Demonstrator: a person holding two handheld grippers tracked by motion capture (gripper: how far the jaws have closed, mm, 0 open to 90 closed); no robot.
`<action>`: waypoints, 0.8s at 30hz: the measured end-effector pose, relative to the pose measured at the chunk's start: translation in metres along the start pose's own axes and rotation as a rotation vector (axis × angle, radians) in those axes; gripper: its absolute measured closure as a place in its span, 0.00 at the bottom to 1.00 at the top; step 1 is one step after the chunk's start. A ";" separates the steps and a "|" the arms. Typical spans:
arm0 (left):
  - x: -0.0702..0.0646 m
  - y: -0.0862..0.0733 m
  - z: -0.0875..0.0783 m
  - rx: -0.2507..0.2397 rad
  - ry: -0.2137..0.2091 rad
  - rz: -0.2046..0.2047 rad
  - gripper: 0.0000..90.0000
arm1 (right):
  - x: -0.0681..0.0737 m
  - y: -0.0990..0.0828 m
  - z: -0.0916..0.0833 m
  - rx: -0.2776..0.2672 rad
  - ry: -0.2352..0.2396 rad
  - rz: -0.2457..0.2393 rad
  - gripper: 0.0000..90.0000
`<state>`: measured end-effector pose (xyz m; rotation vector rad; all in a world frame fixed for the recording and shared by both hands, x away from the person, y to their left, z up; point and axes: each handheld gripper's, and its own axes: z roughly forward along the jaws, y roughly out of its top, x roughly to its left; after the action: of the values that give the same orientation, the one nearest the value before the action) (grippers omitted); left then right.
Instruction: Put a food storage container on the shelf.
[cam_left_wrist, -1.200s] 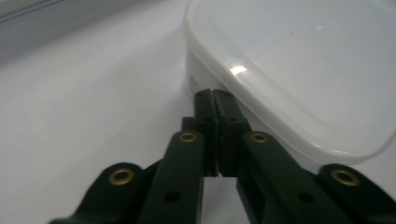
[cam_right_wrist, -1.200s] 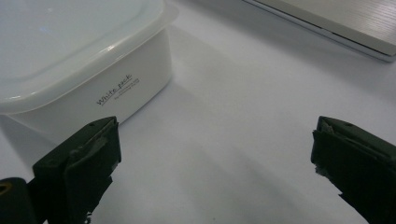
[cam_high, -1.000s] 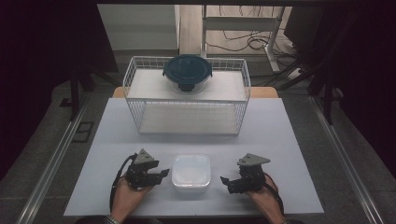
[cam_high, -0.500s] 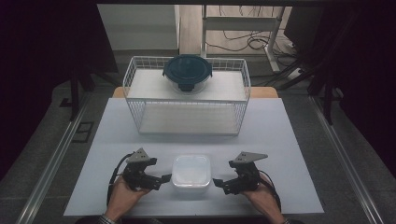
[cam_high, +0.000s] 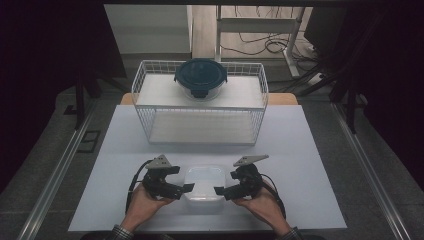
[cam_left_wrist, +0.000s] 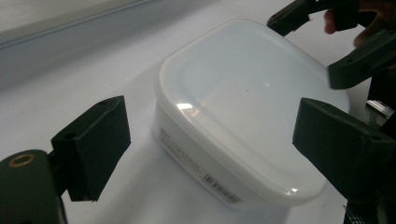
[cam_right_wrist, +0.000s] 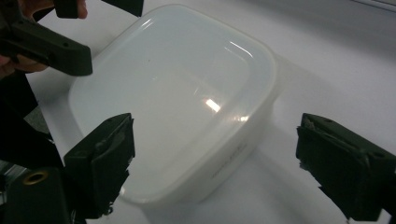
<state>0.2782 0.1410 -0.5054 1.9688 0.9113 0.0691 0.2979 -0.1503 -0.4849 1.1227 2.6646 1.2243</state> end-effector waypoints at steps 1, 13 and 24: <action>0.001 0.000 0.002 0.008 -0.003 -0.001 0.12 | -0.001 0.001 0.004 0.001 0.007 0.000 0.14; -0.013 -0.019 -0.016 0.020 -0.085 -0.107 0.54 | 0.003 -0.008 -0.011 0.013 0.069 0.079 0.58; -0.021 -0.019 -0.024 -0.059 0.026 -0.116 0.88 | 0.013 -0.015 -0.029 -0.064 -0.001 0.087 0.88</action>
<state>0.2430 0.1510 -0.4999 1.8606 1.0278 0.0547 0.2710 -0.1683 -0.4717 1.2421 2.5816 1.3115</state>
